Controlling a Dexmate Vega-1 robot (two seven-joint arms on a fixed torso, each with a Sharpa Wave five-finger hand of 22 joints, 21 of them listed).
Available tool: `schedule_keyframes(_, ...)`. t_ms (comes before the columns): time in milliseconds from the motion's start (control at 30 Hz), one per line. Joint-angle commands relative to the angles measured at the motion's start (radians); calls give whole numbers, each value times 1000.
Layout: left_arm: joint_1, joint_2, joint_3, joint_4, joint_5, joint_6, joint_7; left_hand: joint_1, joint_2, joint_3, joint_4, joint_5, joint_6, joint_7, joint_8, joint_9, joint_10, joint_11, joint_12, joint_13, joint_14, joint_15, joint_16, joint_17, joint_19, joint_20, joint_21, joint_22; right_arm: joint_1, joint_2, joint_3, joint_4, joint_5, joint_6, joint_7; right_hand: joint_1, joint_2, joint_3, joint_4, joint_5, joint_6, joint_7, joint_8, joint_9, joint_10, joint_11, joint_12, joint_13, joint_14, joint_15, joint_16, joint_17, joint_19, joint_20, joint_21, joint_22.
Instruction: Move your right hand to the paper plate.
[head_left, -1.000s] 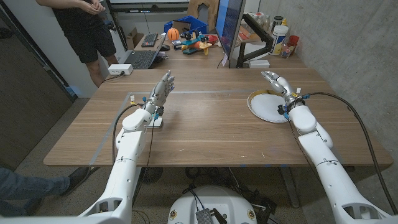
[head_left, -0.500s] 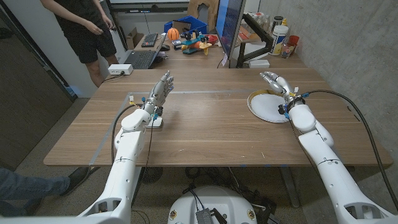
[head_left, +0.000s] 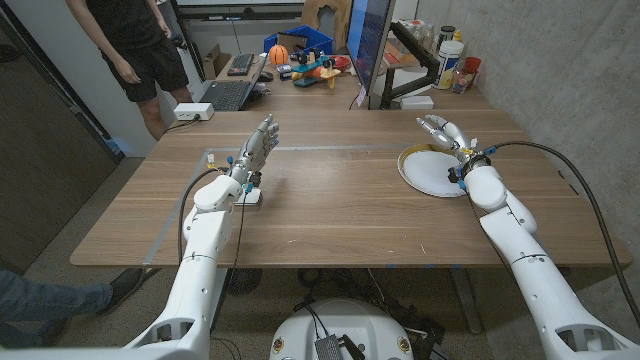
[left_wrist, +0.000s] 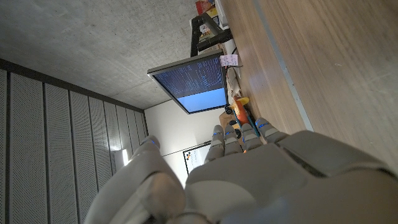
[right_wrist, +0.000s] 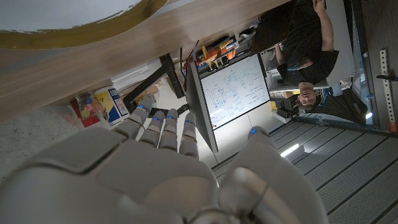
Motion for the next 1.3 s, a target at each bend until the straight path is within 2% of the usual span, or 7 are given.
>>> schedule_keyframes(33,1,2,3,-13,10,7,5,1,6,1,-6,-3,6,-2,0,4,1,2,0,3,5,-2,2,5,-1,4,-3,6,1,-11,-3,-2,-27,-16,-7,9,0,1,-7,11,6,-4,-2,5,5,-3,-3,5,11,2,-4,3,6,3,-3,1)
schedule_keyframes(867,2,-1,4,-25,13,7,9,-1,7,-1,-8,-6,9,-2,-1,4,1,1,-1,3,5,-2,2,5,0,7,-13,6,-1,-38,-30,-19,-126,-65,-37,13,-2,-1,-12,18,4,-11,-5,5,5,-4,-8,6,10,2,-7,4,8,4,-17,1)
schedule_keyframes(967,2,0,4,-26,13,8,9,-2,8,-1,-9,-6,10,-2,-1,4,1,2,-1,3,5,-2,2,5,0,7,-14,6,-2,-46,-34,-19,-140,-62,-42,14,-2,-2,-13,20,3,-13,-6,5,-1,-17,-12,6,8,-4,-9,4,8,6,-21,2)
schedule_keyframes(1300,6,1,1,-31,14,6,12,-2,9,-2,-10,-7,10,-2,-1,4,1,2,-1,3,5,-2,2,5,1,8,-18,7,-6,-58,-45,-30,-178,-85,-47,16,-1,-2,-14,23,4,-15,-6,5,-1,-20,-14,6,9,-5,-9,4,11,6,-26,2)
